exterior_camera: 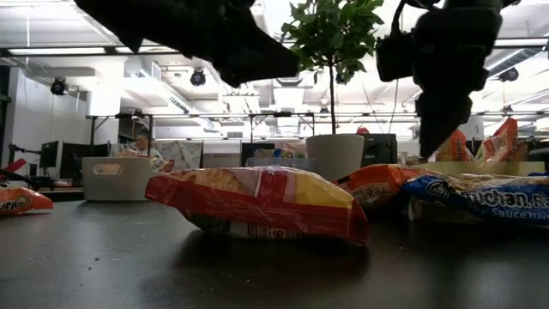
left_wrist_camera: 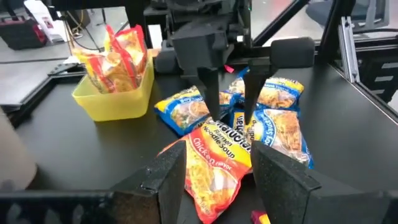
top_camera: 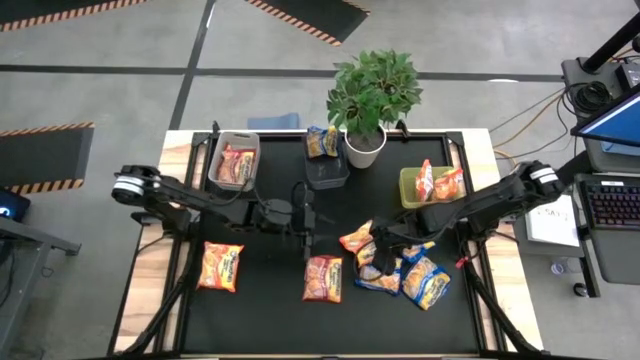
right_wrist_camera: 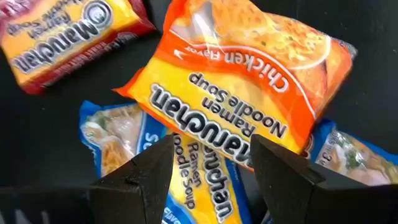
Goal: Sort Maruchan noodles
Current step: Put the orange noodle pack into the yellow bin
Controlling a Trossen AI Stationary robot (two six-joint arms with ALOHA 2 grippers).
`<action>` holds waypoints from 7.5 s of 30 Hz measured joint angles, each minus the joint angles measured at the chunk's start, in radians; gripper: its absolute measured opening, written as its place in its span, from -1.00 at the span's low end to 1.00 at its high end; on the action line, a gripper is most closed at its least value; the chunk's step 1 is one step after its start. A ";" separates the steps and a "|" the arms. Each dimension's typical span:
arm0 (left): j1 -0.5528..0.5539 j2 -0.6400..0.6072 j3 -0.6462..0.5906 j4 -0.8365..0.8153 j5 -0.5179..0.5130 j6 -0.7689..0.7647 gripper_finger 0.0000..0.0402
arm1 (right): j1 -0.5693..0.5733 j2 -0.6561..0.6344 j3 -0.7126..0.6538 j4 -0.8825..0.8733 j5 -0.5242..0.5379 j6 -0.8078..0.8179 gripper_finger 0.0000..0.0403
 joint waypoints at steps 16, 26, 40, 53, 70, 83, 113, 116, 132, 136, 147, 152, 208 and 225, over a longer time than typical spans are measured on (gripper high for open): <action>-0.002 0.133 0.018 0.132 0.000 -0.052 -0.19 | -0.055 0.189 0.016 0.241 0.052 -0.235 0.00; -0.002 0.125 0.018 0.110 0.001 -0.077 -0.19 | -0.140 0.205 0.089 0.393 0.051 -0.388 0.00; -0.002 0.127 0.018 0.094 0.001 -0.132 -0.19 | -0.145 -0.007 0.044 0.318 0.051 -0.493 0.00; -0.002 0.128 0.018 0.091 -0.013 -0.170 -0.19 | -0.146 -0.176 -0.097 0.344 0.053 -0.381 0.00; -0.002 0.246 0.016 0.172 -0.016 -0.165 -0.19 | -0.166 -0.173 -0.119 0.215 0.052 -0.070 0.00; -0.002 0.259 0.016 -0.084 -0.015 -0.130 -0.19 | -0.256 -0.051 -0.152 0.397 0.041 -0.030 0.00; -0.002 0.260 -0.047 -0.089 -0.039 -0.200 -0.19 | -0.356 0.263 -0.147 0.801 -0.296 0.024 0.00; -0.002 0.260 -0.048 -0.088 -0.039 -0.201 -0.19 | -0.357 0.281 -0.143 0.824 -0.301 0.025 0.00; -0.002 0.260 -0.049 -0.081 -0.059 -0.207 -0.19 | -0.356 0.290 -0.143 0.863 -0.318 0.006 -0.50; -0.004 0.248 -0.049 -0.084 -0.061 -0.206 -0.19 | -0.356 0.282 -0.143 0.864 -0.319 -0.025 -0.71; -0.002 0.148 -0.052 -0.107 -0.079 -0.115 -0.19 | -0.354 0.177 -0.142 0.812 -0.295 -0.120 -0.96; -0.002 0.058 -0.054 -0.127 -0.079 -0.028 -0.19 | -0.354 0.095 -0.142 0.722 -0.214 -0.155 -0.96; 0.045 0.302 -0.053 -0.027 -0.056 0.108 -1.00 | -0.462 0.135 -0.142 0.581 -0.293 0.075 0.51; 0.053 0.320 -0.051 -0.020 -0.056 0.096 -1.00 | -0.466 0.250 -0.142 0.792 -0.454 0.019 0.37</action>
